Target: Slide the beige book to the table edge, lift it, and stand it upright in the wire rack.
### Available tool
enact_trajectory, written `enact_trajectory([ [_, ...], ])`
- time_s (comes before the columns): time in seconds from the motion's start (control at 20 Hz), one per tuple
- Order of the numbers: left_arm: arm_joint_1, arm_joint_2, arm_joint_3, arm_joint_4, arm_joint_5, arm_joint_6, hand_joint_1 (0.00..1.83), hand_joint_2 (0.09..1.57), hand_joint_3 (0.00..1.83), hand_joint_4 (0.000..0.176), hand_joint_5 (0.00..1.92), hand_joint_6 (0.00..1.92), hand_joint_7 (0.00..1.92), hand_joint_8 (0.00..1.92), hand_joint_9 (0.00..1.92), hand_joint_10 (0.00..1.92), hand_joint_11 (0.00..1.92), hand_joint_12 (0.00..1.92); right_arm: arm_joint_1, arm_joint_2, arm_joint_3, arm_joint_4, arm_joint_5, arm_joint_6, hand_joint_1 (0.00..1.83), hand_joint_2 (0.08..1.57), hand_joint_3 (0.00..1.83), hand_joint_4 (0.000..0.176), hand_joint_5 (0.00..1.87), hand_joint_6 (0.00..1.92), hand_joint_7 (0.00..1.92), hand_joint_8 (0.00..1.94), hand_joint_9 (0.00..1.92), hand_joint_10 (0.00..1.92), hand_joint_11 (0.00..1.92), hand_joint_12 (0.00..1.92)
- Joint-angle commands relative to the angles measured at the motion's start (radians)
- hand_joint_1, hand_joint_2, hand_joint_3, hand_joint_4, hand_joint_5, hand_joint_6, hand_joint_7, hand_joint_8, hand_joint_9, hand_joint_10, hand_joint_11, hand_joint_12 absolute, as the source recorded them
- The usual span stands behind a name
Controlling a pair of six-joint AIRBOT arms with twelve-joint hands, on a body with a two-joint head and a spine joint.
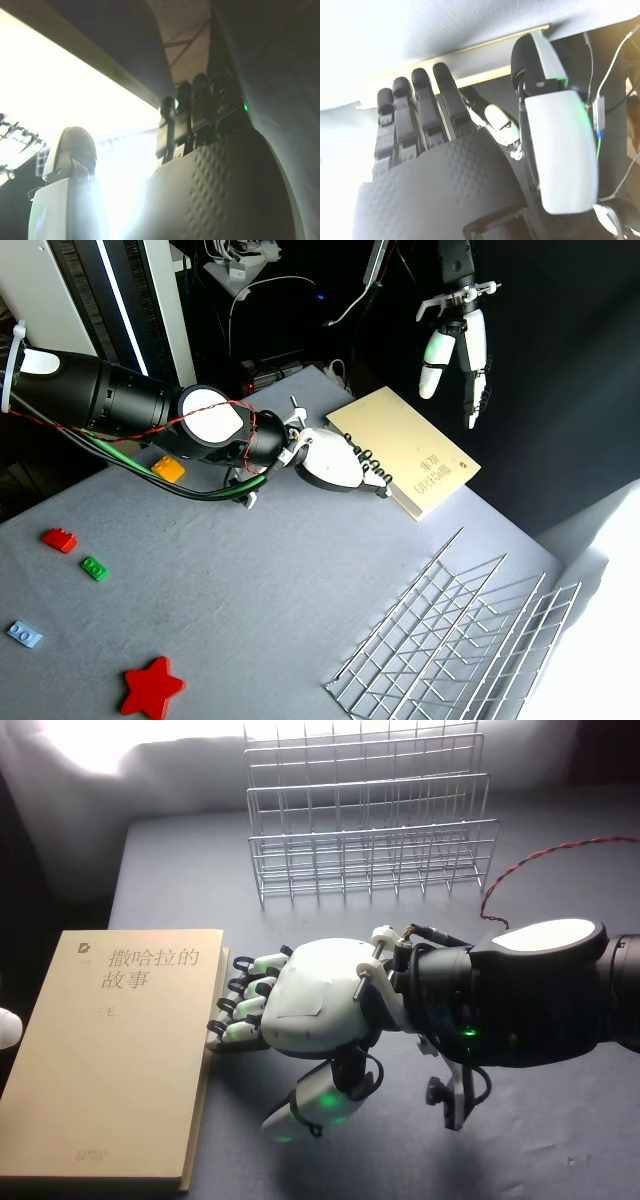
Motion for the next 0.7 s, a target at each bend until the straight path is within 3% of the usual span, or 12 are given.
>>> enact_trajectory([
  [0.0, 0.001, 0.006, 0.010, -0.002, -0.068, -0.020, 0.47, 1.16, 0.00, 0.053, 0.16, 0.00, 0.14, 0.00, 0.08, 0.01, 0.00, 0.31, 0.016, -0.001, 0.000, 0.013, 0.047, 0.002, 0.11, 1.16, 0.00, 0.000, 0.18, 0.01, 0.19, 0.01, 0.18, 0.00, 0.00, 0.29],
  [0.15, 0.010, 0.002, 0.011, -0.002, -0.069, -0.072, 0.49, 1.15, 0.00, 0.049, 0.19, 0.01, 0.16, 0.00, 0.12, 0.01, 0.00, 0.39, 0.016, -0.004, 0.001, 0.013, 0.047, 0.002, 0.10, 1.16, 0.00, 0.000, 0.19, 0.00, 0.19, 0.00, 0.19, 0.00, 0.00, 0.34],
  [0.3, 0.013, 0.000, 0.011, -0.002, -0.069, -0.101, 0.49, 1.16, 0.00, 0.060, 0.16, 0.00, 0.14, 0.00, 0.10, 0.00, 0.00, 0.32, 0.016, -0.005, 0.002, 0.013, 0.045, 0.002, 0.13, 1.16, 0.00, 0.000, 0.20, 0.00, 0.20, 0.00, 0.20, 0.00, 0.00, 0.29],
  [0.5, 0.017, -0.004, 0.011, -0.002, -0.077, -0.141, 0.49, 1.16, 0.00, 0.056, 0.17, 0.00, 0.17, 0.00, 0.13, 0.01, 0.00, 0.35, 0.013, 0.004, 0.002, 0.013, 0.045, -0.002, 0.14, 1.16, 0.00, 0.000, 0.21, 0.00, 0.21, 0.00, 0.20, 0.00, 0.00, 0.32],
  [0.55, 0.021, -0.006, 0.010, 0.015, -0.095, -0.191, 0.50, 1.15, 0.00, 0.057, 0.18, 0.00, 0.17, 0.00, 0.13, 0.00, 0.00, 0.37, 0.011, 0.011, 0.002, 0.013, 0.045, -0.002, 0.13, 1.16, 0.00, 0.000, 0.20, 0.00, 0.21, 0.00, 0.21, 0.00, 0.00, 0.33],
  [0.65, 0.053, -0.019, 0.012, 0.183, -0.186, -0.455, 0.50, 1.16, 0.00, 0.056, 0.18, 0.00, 0.16, 0.00, 0.13, 0.00, 0.00, 0.37, 0.005, 0.029, 0.002, 0.013, 0.049, -0.002, 0.13, 1.16, 0.00, 0.000, 0.18, 0.00, 0.19, 0.00, 0.18, 0.00, 0.00, 0.26],
])
